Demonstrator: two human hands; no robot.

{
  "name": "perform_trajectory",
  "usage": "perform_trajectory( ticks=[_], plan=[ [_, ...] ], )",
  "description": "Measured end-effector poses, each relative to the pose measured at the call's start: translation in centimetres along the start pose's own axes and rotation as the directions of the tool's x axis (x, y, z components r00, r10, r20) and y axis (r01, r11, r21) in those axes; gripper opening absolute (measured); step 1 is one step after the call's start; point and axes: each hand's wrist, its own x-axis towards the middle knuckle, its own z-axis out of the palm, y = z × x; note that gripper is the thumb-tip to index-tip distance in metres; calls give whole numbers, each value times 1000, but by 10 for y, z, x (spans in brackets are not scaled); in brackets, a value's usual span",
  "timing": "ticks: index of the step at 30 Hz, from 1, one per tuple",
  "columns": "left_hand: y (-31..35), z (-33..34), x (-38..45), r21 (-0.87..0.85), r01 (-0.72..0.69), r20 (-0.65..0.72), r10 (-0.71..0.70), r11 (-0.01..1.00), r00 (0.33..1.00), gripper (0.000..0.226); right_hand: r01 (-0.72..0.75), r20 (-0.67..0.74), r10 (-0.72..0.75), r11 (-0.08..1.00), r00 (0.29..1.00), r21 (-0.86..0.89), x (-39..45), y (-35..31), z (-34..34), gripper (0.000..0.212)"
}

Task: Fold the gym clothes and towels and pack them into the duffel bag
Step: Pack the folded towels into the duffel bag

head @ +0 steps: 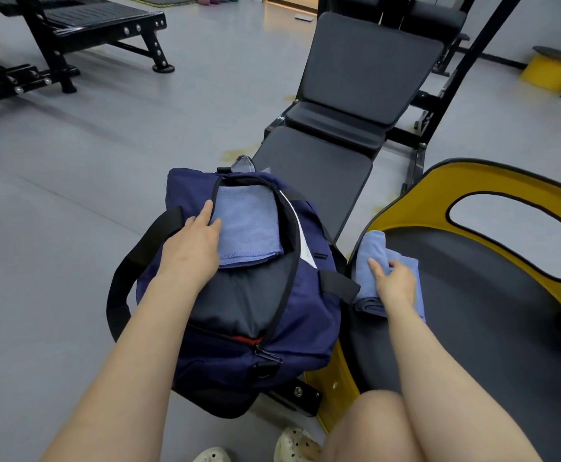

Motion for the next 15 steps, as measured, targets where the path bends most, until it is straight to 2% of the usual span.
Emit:
perform_trajectory(
  ticks=[2, 5, 10, 15],
  plan=[
    [-1, -1, 0, -18, 3, -5, -3, 1000, 1000, 59, -72, 7, 72, 997, 997, -28, 2, 5, -1, 50],
    [-2, 0, 1, -45, 10, -12, -11, 999, 1000, 65, -140, 79, 136, 989, 988, 43, 5, 7, -3, 44],
    [-3, 1, 2, -63, 8, -20, -10, 998, 1000, 67, -135, 164, 122, 988, 979, 74, 6, 5, -10, 31],
    [-5, 2, 3, -93, 9, -32, -12, 996, 999, 67, -110, 188, 91, 990, 978, 92, 1, -1, -13, 29]
  ],
)
